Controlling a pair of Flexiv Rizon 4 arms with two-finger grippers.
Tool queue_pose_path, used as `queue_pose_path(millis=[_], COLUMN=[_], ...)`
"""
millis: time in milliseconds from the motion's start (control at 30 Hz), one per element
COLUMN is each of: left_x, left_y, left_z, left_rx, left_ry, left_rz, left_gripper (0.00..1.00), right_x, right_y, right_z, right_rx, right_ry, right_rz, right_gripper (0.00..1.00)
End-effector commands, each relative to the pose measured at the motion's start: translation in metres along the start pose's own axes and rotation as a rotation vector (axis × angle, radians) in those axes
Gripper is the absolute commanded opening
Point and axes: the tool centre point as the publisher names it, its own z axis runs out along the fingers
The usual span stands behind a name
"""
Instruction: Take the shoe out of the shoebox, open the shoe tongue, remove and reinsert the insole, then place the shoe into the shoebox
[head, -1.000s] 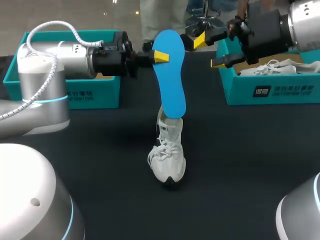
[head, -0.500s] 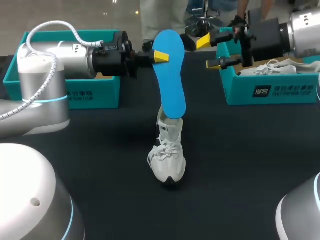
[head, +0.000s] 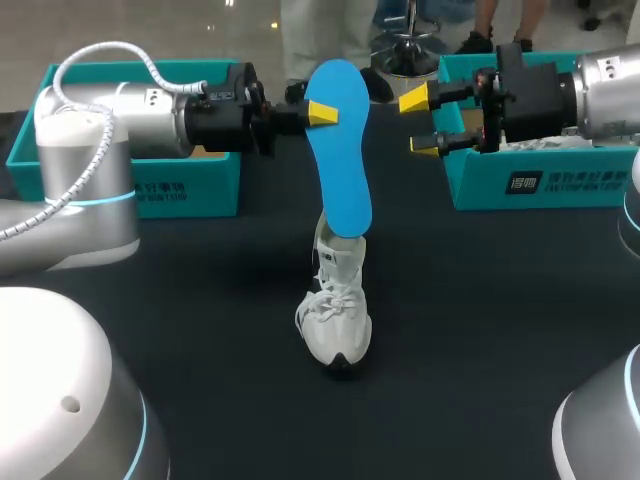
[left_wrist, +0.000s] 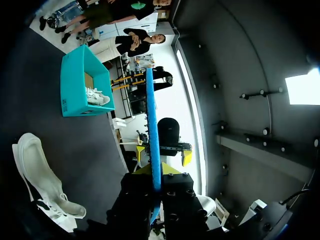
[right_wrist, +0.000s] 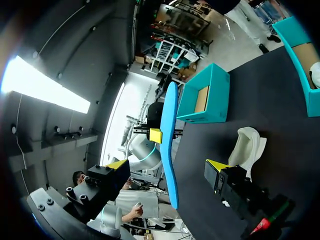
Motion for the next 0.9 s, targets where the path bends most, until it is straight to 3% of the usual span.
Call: queue_pose_path(millis=[33, 300, 900], left_x=[0.0005, 0.0005, 0.0005], left_y=[0.0007, 0.0007, 0.0007], left_z=[0.0000, 0.0000, 0.0000], left_rx=[0.001, 0.001, 0.001], left_ry=[-0.003, -0.003, -0.003], left_rz=[0.000, 0.000, 0.000], left_gripper=[0.00, 0.00, 0.00], right_x=[-0.0034, -0.0061, -0.0101], right_y=[0.0016, 0.0028, 0.0028], right_z=[0.0019, 0.0016, 0.0003], right_rx=[-0.024, 0.021, 0.010], right_ry=[0.084, 0.058, 0.062], right_rz=[0.011, 0.006, 0.050], right_gripper=[1.00, 1.00, 1.00])
